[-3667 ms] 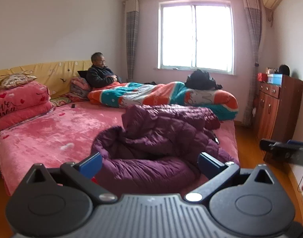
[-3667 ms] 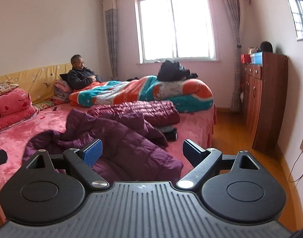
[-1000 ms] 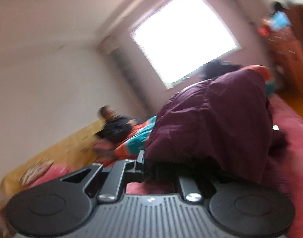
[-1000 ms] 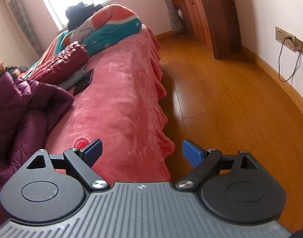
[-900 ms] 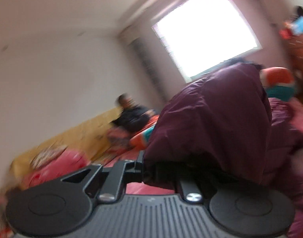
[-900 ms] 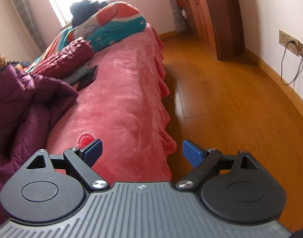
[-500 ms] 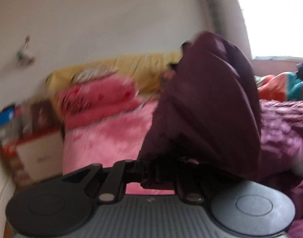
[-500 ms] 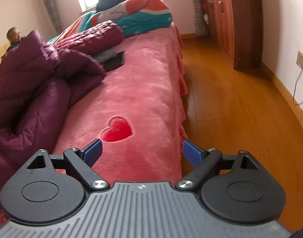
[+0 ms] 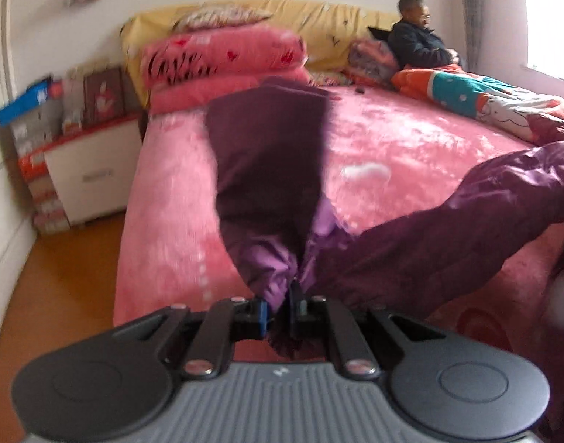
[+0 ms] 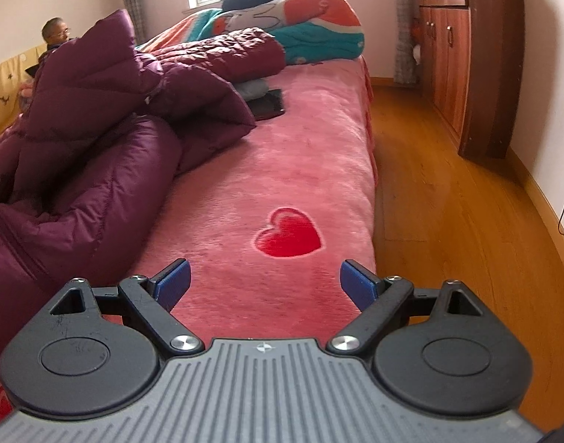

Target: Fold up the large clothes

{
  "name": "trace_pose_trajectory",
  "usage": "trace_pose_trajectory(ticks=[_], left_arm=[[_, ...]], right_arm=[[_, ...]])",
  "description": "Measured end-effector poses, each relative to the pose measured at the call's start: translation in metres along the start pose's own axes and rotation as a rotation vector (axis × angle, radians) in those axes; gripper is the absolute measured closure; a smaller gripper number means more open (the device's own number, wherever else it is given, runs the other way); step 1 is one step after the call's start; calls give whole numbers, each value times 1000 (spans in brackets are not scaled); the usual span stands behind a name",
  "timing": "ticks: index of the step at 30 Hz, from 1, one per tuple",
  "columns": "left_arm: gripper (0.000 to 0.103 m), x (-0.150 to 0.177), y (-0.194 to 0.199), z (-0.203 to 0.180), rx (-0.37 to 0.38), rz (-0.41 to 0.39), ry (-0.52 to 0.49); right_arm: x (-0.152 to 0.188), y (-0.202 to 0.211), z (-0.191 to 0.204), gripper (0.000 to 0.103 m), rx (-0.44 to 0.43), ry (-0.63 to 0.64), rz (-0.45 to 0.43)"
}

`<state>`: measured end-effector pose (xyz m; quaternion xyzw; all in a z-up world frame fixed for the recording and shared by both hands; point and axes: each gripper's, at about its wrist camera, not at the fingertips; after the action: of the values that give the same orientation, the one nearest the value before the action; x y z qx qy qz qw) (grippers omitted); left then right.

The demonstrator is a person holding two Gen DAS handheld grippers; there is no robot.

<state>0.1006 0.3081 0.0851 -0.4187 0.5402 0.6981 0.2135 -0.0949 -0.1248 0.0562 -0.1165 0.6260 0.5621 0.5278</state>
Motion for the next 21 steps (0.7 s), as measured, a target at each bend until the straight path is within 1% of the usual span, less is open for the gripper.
trace_pose_trajectory(ticks=[3, 5, 7, 9, 11, 13, 16, 18, 19, 20, 21], left_arm=[[91, 2, -2, 8, 27, 34, 55], [87, 3, -1, 13, 38, 63, 88], [78, 6, 6, 18, 50, 75, 115], [69, 10, 18, 22, 66, 81, 137], [67, 17, 31, 27, 89, 77, 151], [61, 28, 54, 28, 139, 59, 145], [56, 40, 91, 29, 279, 21, 122], [51, 50, 119, 24, 423, -4, 82], [46, 55, 131, 19, 493, -15, 53], [43, 60, 144, 13, 567, -27, 9], [40, 64, 153, 7, 623, -39, -28]], right_arm=[[1, 0, 4, 0, -5, 17, 1], [1, 2, 4, 0, -8, 17, 1], [0, -2, 5, 0, -11, 9, 4], [0, -1, 4, 0, -15, 1, 3], [0, 0, 4, 0, -20, 0, 0], [0, 0, 3, 0, -25, 0, 2], [0, 2, 0, 0, -35, -5, 4], [0, 2, -4, 0, -38, -16, 8], [0, 1, -6, 0, -40, -26, 14], [0, 0, -9, 0, -41, -37, 20], [-1, -1, -10, 0, -41, -48, 25]])
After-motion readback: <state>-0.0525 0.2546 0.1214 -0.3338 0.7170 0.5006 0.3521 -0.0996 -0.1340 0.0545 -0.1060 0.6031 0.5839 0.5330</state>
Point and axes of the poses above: each gripper's, at about its wrist camera, not at the fingertips, and y roughly against the way its jaws point, z to its left, x to its underside, and after that the axes turned 3 degrees about -x, right-handed
